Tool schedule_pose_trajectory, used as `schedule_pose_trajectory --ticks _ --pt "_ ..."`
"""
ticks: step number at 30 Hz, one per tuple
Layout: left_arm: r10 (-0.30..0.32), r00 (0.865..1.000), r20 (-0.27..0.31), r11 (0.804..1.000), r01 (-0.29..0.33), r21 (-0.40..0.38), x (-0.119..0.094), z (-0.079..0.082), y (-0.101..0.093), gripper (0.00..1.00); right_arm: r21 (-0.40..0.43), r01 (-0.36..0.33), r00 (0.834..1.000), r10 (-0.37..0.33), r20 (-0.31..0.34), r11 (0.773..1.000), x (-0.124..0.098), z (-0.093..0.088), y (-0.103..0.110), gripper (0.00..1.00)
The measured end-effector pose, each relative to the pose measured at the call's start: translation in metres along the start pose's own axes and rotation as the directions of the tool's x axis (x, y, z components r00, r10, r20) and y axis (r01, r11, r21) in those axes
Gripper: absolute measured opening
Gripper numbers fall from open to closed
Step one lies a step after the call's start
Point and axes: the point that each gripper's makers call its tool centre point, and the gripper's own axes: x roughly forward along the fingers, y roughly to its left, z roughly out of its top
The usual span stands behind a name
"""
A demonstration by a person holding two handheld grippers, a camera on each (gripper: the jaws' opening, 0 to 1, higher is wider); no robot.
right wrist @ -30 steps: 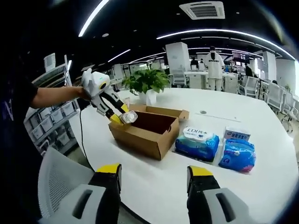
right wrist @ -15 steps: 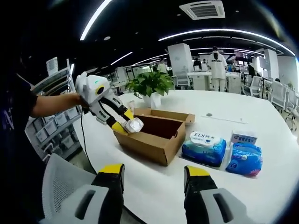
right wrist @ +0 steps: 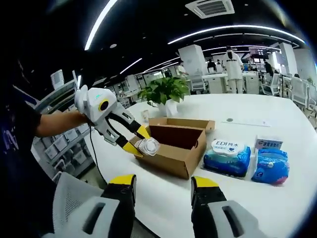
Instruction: Operate the shoe box by opening the lid, removing the specified soft item, and placing it in the target area until the item is outside and the box remains undamaged.
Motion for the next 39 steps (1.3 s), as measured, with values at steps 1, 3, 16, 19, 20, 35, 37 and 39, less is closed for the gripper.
schedule_pose_trajectory --ticks 1,3,16,19,20,35,37,39 --pt "-0.001 1.000 0.001 1.000 0.001 0.003 0.001 0.001 -0.001 0.19 0.004 -0.004 1.000 0.004 0.000 1.000 0.001 0.000 0.001 0.40" --pt "-0.002 1.000 0.006 1.000 0.002 0.010 0.002 0.004 -0.003 0.19 0.016 -0.011 1.000 0.011 0.005 1.000 0.003 0.002 0.003 0.39" --pt "-0.008 0.999 0.043 0.999 0.006 0.048 0.010 0.022 -0.015 0.19 0.066 -0.050 0.999 0.049 0.008 0.997 0.011 0.006 0.013 0.35" --pt "-0.010 0.999 0.053 0.998 0.007 0.056 0.011 0.025 -0.018 0.19 0.087 -0.055 0.998 0.055 0.006 0.995 0.013 0.006 0.013 0.33" --pt "-0.009 0.998 0.055 0.998 0.005 0.060 0.012 0.026 -0.018 0.19 0.088 -0.057 0.998 0.057 0.006 0.994 0.014 0.006 0.014 0.33" --pt "-0.003 0.996 0.093 0.996 -0.006 0.089 0.020 0.039 -0.027 0.19 0.188 -0.077 0.997 0.077 0.003 0.979 0.023 0.008 0.016 0.29" --pt "0.001 0.995 0.098 0.996 -0.009 0.090 0.021 0.040 -0.028 0.19 0.197 -0.077 0.997 0.078 -0.001 0.977 0.024 0.008 0.016 0.29" --pt "0.006 0.994 0.105 0.996 -0.016 0.092 0.022 0.042 -0.028 0.19 0.218 -0.076 0.997 0.079 -0.004 0.973 0.026 0.007 0.016 0.28"
